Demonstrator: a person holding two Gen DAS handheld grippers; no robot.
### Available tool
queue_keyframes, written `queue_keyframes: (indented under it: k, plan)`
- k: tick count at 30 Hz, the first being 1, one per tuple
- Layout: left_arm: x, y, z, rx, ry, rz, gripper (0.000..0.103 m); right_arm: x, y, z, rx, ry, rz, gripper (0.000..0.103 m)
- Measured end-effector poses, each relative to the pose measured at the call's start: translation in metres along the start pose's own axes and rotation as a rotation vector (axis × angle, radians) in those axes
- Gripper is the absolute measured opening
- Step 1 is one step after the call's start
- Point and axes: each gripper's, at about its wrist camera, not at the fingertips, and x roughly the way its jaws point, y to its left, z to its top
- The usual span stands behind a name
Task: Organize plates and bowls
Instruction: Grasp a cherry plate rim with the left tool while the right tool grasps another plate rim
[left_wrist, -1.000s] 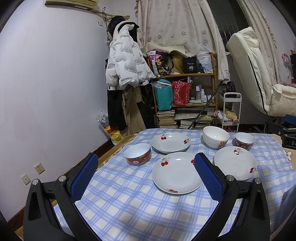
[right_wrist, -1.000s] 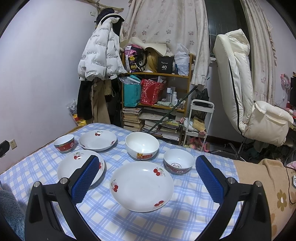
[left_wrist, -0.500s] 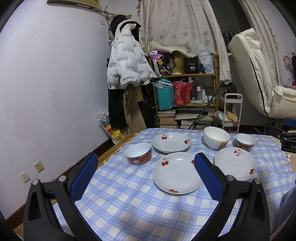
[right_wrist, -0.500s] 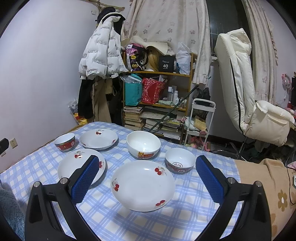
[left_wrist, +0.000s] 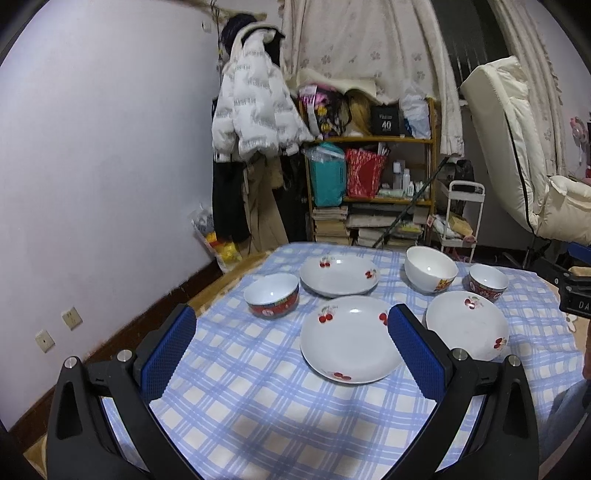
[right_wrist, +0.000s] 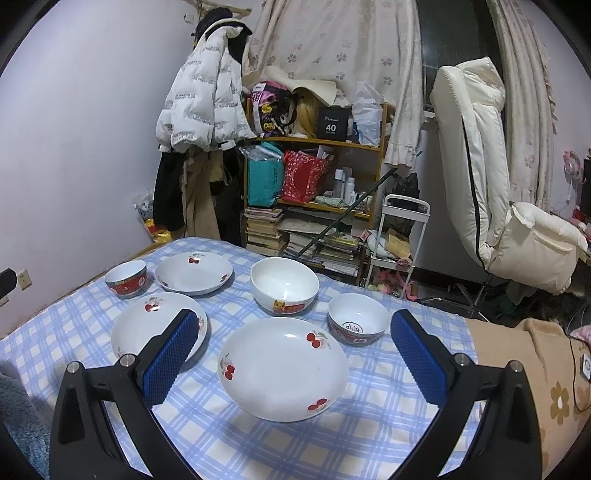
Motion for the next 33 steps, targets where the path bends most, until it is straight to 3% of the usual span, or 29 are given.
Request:
queue_keyframes:
  k: [3,5,8,11,21,27,31,33]
  plan:
    - [0.019,0.004,0.005,-0.028,0.076,-0.001,0.1,0.009,0.003,0.008,-0.01,0.026,0.033,0.103]
    - [0.034,0.006,0.007,-0.027,0.136,-0.007,0.093,0.021,0.008,0.015,-0.003,0.066,0.053,0.103]
    - [0.055,0.005,0.01,-0.017,0.192,0.007,0.093,0.04,0.013,0.021,0.023,0.119,0.098,0.103]
    - [0.074,0.007,0.015,-0.024,0.221,0.024,0.093,0.063,0.024,0.024,0.003,0.185,0.084,0.103]
    - [0.151,0.018,0.021,-0.056,0.371,0.018,0.093,0.129,0.057,0.036,0.028,0.23,0.157,0.103]
    - [0.198,0.022,0.002,-0.119,0.496,-0.008,0.093,0.164,0.074,0.038,0.039,0.235,0.175,0.103]
    - [0.221,0.02,-0.017,-0.13,0.557,-0.011,0.093,0.192,0.085,0.028,0.022,0.306,0.195,0.103]
    - [0.23,0.02,-0.024,-0.126,0.581,-0.017,0.093,0.207,0.092,0.02,0.003,0.357,0.2,0.091]
